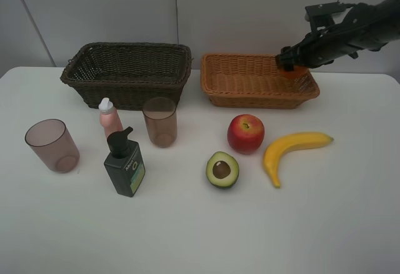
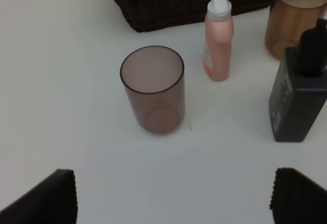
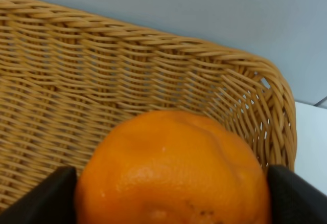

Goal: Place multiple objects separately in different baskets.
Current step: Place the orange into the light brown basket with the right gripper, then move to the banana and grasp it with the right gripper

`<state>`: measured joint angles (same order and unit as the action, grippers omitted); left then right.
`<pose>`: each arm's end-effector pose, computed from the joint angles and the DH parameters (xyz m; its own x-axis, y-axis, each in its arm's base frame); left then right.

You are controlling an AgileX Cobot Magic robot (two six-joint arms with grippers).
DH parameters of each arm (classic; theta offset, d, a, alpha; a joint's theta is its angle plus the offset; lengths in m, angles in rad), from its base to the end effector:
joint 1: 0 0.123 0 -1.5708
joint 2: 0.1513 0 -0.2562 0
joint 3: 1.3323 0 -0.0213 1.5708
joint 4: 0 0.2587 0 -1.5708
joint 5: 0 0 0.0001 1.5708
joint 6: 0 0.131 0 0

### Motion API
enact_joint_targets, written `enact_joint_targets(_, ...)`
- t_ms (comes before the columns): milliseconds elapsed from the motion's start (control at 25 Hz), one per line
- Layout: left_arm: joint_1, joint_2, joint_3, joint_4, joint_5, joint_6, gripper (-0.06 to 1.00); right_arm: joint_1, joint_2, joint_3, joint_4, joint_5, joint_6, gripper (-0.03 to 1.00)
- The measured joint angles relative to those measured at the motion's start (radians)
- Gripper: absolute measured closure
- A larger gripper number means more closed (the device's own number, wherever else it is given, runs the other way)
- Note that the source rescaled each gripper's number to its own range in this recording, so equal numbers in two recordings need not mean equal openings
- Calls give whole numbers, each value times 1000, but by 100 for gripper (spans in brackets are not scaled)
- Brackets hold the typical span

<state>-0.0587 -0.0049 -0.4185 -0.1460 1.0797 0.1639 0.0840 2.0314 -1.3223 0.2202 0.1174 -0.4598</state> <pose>0.0704 -0.0210 0.2358 -0.5161 0.1242 -0.8475 0.2161 0.9763 0.0115 0.4649 0.0425 0.1113 -0.6254 -0.2922 -0.7235 -0.2596 0.9523 -0.1602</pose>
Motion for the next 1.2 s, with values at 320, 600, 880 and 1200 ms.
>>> enact_joint_targets(320,0,0,0,0,0,0,-6,0,0,0,-1,-21,0,7)
enact_joint_targets(600,0,0,0,0,0,0,-6,0,0,0,1,-25,0,-3)
enact_joint_targets(880,0,0,0,0,0,0,-6,0,0,0,4,-25,0,-3)
enact_joint_targets(1200,0,0,0,0,0,0,-6,0,-29,0,4,20,1,-3)
